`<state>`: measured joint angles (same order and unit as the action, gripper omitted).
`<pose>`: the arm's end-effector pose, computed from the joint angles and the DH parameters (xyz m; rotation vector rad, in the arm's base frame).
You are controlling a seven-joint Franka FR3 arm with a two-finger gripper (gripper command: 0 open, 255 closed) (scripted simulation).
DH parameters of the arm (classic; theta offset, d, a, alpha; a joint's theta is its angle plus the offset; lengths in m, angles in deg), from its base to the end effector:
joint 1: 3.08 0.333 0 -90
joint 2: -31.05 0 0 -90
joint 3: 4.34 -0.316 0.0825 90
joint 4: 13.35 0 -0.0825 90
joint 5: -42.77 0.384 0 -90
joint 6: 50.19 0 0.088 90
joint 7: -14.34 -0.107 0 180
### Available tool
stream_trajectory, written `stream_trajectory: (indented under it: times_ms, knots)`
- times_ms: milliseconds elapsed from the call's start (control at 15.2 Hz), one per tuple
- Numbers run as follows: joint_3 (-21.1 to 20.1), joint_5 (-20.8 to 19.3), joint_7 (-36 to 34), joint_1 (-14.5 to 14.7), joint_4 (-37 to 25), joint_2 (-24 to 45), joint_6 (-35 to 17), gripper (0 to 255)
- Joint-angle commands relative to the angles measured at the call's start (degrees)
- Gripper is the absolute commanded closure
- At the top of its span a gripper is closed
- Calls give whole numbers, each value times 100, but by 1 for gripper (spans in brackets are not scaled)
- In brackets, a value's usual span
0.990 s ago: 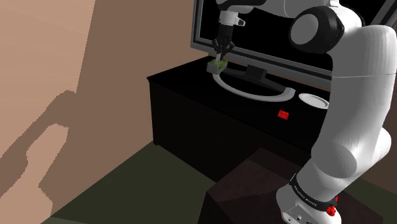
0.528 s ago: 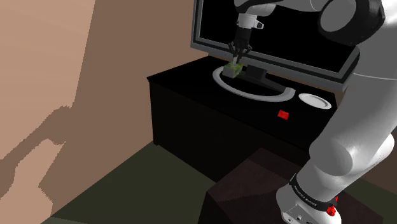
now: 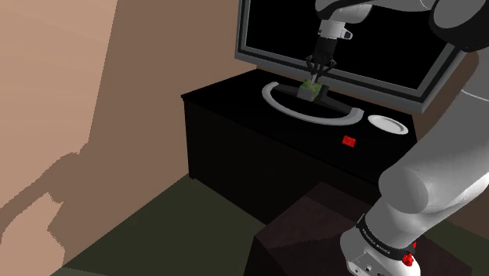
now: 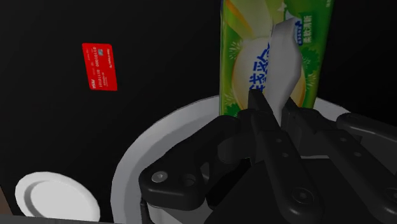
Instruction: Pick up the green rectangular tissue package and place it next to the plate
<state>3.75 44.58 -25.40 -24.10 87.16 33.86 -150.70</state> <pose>0.5028 -0.2751 0.5255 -2.5688 1.7729 0.0789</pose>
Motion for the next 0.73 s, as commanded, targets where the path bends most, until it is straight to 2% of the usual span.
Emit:
stream_trajectory:
  times_ms: [0, 660]
  knots:
    - [113, -33, 238, -122, 249, -193, -56, 255]
    - [752, -286, 1400, -716, 1060, -921, -142, 255]
